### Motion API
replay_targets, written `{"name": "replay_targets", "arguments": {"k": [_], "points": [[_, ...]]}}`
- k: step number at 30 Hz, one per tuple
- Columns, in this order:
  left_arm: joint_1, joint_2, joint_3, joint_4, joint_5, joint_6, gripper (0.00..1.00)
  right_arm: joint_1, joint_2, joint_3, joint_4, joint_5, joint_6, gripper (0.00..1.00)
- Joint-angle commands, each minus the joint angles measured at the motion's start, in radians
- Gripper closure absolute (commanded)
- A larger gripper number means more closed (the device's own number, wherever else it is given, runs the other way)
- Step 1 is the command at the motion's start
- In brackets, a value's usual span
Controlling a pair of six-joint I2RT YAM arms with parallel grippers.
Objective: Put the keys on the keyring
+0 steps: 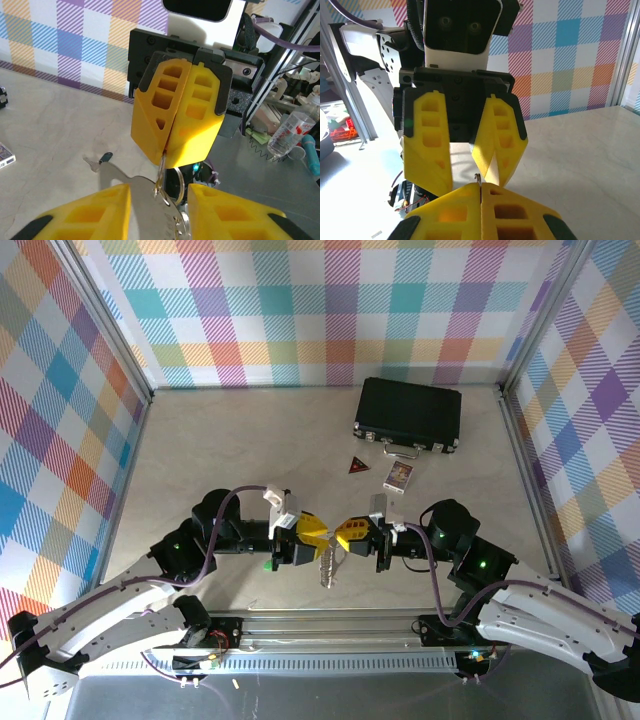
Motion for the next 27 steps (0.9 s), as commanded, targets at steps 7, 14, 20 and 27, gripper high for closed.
{"name": "replay_targets", "arguments": {"k": [7, 14, 20, 27], "points": [[-0.01, 0.004, 0.024, 0.066, 0.054, 0.004, 0.77, 0.005, 0.016, 0.041, 0.027, -0.055, -0.011, 1.0], [-0.01, 0.01, 0.022, 0.071, 0.061, 0.002, 0.87, 0.004, 0.018, 0.043, 0.032, -0.072, -0.011, 1.0], [-0.01, 0.01, 0.019, 0.052, 0.044, 0.015, 0.91, 0.005, 0.019, 0.04, 0.042, -0.084, -0.006, 1.0], [-0.009, -0.002, 0.031, 0.041, 0.049, 0.024, 1.0, 0.006, 0.012, 0.044, 0.021, -0.067, -0.007, 1.0]]}}
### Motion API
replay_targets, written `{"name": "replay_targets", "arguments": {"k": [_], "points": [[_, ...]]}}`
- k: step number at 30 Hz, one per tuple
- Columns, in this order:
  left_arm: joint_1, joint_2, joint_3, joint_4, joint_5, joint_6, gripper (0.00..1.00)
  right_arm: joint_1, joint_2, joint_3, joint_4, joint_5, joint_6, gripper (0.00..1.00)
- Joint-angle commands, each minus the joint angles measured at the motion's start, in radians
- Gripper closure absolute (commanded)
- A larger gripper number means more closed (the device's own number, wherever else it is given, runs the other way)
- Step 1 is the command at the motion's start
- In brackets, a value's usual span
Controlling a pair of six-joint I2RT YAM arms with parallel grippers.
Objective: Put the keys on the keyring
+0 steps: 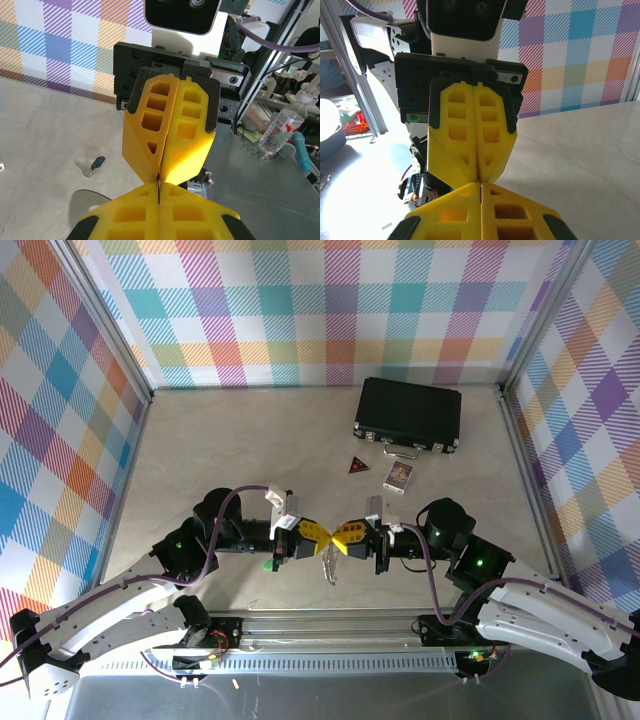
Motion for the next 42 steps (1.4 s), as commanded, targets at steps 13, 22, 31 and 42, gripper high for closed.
{"name": "replay_targets", "arguments": {"k": [13, 22, 31, 42], "points": [[-0.028, 0.165, 0.418, -0.662, -0.229, 0.312, 1.0, 0.005, -0.101, 0.124, -0.32, 0.133, -0.063, 0.47], [-0.133, 0.371, 0.669, -0.964, -0.414, 0.428, 1.0, 0.005, -0.062, 0.135, -0.371, 0.145, -0.105, 0.5], [-0.156, 0.445, 0.745, -1.075, -0.356, 0.465, 1.0, 0.005, -0.039, 0.113, -0.363, 0.116, -0.143, 0.57], [-0.163, 0.433, 0.745, -1.064, -0.271, 0.481, 1.0, 0.004, 0.049, 0.125, -0.32, -0.008, -0.141, 0.62]]}}
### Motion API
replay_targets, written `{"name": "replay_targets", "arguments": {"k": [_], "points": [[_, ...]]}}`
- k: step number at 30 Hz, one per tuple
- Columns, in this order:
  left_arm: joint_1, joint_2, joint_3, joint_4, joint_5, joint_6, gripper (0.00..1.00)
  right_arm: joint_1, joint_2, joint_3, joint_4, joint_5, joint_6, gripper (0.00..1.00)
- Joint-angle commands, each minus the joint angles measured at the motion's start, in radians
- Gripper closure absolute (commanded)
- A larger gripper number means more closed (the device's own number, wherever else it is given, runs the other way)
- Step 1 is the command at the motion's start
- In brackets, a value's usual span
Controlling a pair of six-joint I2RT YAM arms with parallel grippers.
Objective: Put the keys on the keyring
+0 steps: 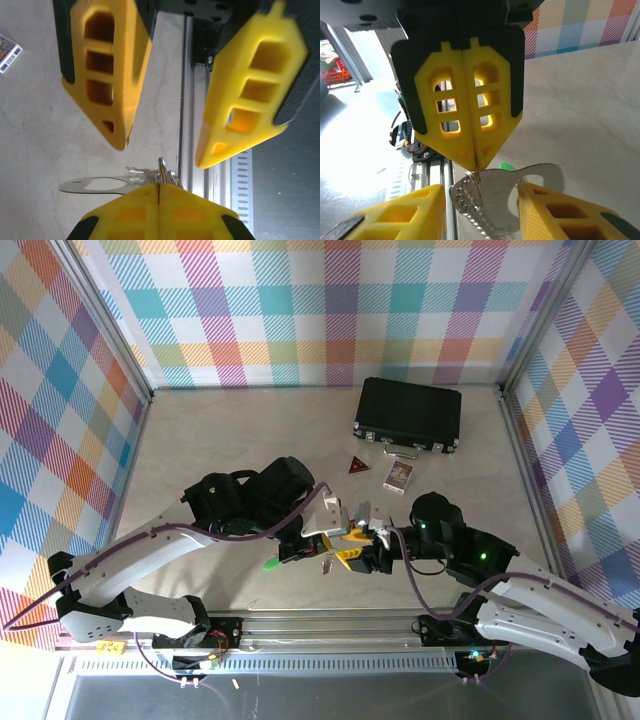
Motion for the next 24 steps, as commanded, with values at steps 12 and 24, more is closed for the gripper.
{"name": "replay_targets", "arguments": {"k": [12, 24], "points": [[-0.011, -0.06, 0.003, 0.035, 0.04, 0.013, 1.0, 0.006, -0.003, -0.026, 0.04, -0.263, 0.057, 0.61], [-0.011, -0.074, -0.025, 0.071, 0.034, -0.002, 1.0, 0.054, -0.013, -0.039, 0.027, -0.276, 0.046, 0.65]]}}
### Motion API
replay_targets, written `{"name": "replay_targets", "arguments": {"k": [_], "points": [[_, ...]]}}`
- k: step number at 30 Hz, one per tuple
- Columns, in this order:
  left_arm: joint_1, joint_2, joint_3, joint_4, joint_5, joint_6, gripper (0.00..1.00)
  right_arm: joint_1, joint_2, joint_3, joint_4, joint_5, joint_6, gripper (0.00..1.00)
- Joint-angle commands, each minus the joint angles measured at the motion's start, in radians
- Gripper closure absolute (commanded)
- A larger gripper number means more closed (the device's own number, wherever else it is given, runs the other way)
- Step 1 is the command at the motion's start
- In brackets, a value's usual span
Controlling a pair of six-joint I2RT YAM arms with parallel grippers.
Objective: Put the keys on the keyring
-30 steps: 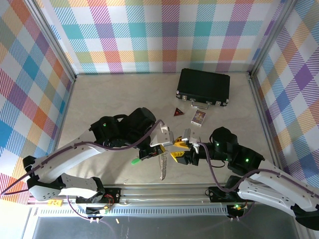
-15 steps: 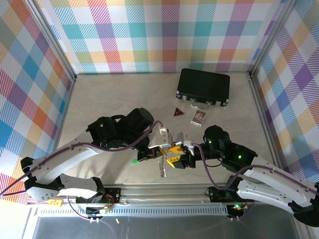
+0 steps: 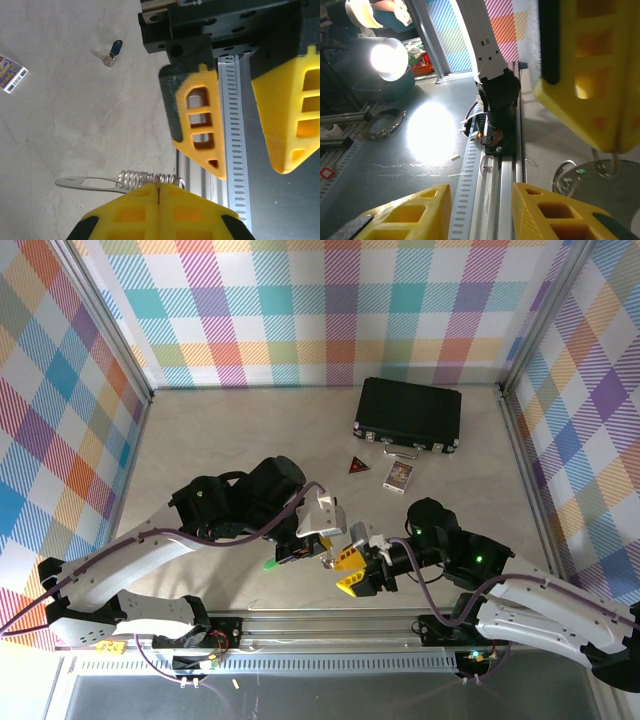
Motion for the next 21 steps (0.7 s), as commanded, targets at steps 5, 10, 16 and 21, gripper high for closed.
{"name": "replay_targets", "arguments": {"k": [5, 10, 16, 21], "points": [[-0.01, -0.033, -0.016, 0.027, 0.015, 0.0, 1.0, 0.009, -0.135, -0.025, 0.011, 0.246, 0.012, 0.65], [-0.009, -0.024, -0.015, 0.018, 0.029, 0.006, 1.0, 0.008, -0.085, 0.004, 0.004, 0.297, -0.012, 0.65], [-0.01, -0.031, -0.023, 0.024, 0.044, 0.004, 1.0, 0.008, -0.014, 0.017, 0.051, 0.243, -0.018, 0.63], [-0.01, -0.032, -0.028, 0.02, 0.051, 0.006, 1.0, 0.009, -0.009, 0.015, 0.083, 0.233, -0.007, 0.62]]}}
